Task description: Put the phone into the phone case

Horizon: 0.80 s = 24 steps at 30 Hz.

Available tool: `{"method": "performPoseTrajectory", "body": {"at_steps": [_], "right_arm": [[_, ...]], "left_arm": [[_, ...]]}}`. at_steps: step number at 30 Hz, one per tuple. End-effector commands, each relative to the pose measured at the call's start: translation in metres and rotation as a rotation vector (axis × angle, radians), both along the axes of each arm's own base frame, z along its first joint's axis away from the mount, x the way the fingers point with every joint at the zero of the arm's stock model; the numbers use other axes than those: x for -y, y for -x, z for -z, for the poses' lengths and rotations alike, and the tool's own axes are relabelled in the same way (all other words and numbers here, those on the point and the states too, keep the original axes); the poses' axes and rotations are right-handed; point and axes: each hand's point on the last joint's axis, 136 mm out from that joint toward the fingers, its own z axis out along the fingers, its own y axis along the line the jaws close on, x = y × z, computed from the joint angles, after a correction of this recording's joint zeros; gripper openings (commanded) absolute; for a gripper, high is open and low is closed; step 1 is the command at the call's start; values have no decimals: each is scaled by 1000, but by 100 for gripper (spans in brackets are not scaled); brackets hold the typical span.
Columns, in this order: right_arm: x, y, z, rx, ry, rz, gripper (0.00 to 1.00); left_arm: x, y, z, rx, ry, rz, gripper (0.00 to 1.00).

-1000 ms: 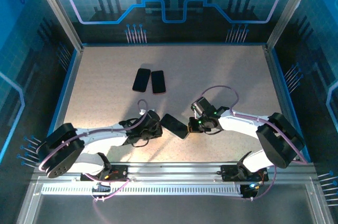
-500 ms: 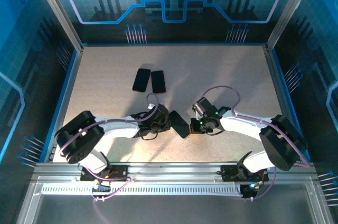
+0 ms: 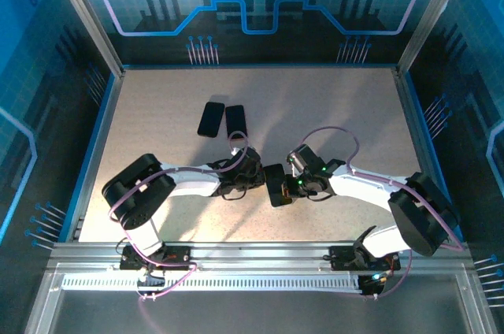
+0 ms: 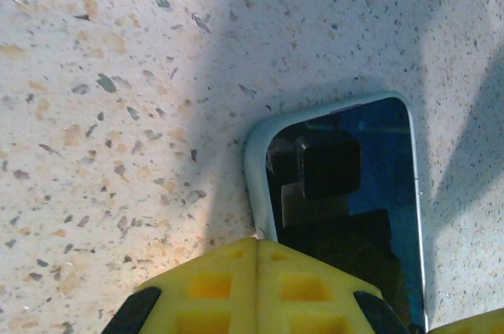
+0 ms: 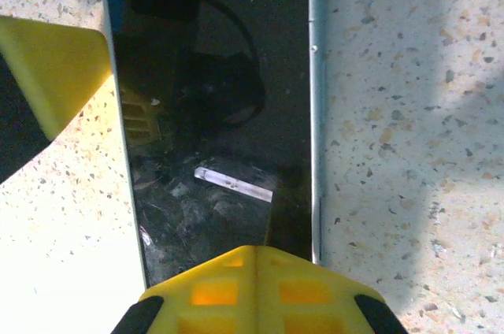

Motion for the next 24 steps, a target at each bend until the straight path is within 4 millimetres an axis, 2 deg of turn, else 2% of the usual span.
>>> {"method": "performPoseTrajectory", "body": {"at_steps": [1,6,11,16,24], "right_arm": [[-3,-2,-18,53,-37,-36,0],[-6,7,-32,56,-73,-46,0],[-10,22,-27,30,-80,-56,0],[-14,29,-17,7,-81,-58,0],[-20,29,6,-35,-78,-44,0]], "left_arm": [[0,-10,-26,62,31,-3,0],[-8,-11,-58,125,58,-14,0],[-23,-5,-78,167,51,-34,0],[-42,4,-84,180,44,-66,0],[-70,19,-76,167,30,-122,0]]}}
